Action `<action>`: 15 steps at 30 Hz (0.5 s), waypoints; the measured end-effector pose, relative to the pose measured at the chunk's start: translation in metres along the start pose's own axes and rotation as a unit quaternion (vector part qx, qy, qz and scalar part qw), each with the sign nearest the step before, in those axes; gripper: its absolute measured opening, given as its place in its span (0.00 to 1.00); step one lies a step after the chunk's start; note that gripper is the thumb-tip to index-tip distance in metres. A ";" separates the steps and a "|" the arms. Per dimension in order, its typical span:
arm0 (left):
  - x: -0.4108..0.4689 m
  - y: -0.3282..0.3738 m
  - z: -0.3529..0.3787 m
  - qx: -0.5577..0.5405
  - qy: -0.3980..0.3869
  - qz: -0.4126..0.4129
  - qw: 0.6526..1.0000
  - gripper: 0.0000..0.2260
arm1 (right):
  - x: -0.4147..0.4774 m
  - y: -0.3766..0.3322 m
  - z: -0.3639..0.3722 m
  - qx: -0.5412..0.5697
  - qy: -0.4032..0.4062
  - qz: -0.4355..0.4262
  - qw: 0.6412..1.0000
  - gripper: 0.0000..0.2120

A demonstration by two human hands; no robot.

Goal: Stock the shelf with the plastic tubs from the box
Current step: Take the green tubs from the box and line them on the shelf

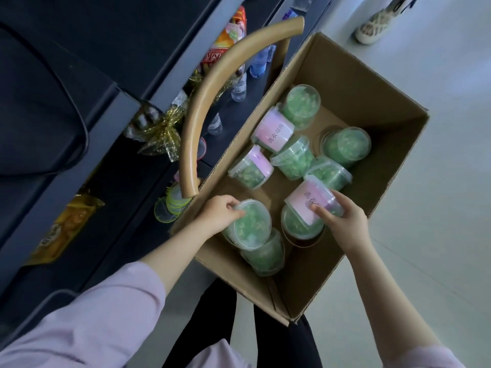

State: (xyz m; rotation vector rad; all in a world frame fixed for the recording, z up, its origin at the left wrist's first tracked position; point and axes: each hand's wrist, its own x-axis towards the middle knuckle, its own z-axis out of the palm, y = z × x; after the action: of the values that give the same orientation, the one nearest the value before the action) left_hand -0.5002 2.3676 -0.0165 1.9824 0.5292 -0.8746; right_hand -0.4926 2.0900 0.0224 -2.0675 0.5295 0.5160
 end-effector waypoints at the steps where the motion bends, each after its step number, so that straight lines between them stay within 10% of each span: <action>1: -0.006 0.006 -0.002 -0.007 -0.001 0.013 1.000 0.12 | -0.006 -0.004 -0.005 0.019 0.010 -0.005 1.000 0.28; 15: -0.210 0.145 -0.103 -0.205 0.053 0.149 0.966 0.07 | -0.146 -0.157 -0.146 0.119 0.090 -0.248 0.957 0.13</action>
State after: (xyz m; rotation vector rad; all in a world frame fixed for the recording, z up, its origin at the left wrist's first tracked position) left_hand -0.5060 2.3734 0.2583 1.6740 0.4177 -0.4314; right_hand -0.5029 2.0679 0.2806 -1.9269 0.1484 -0.0315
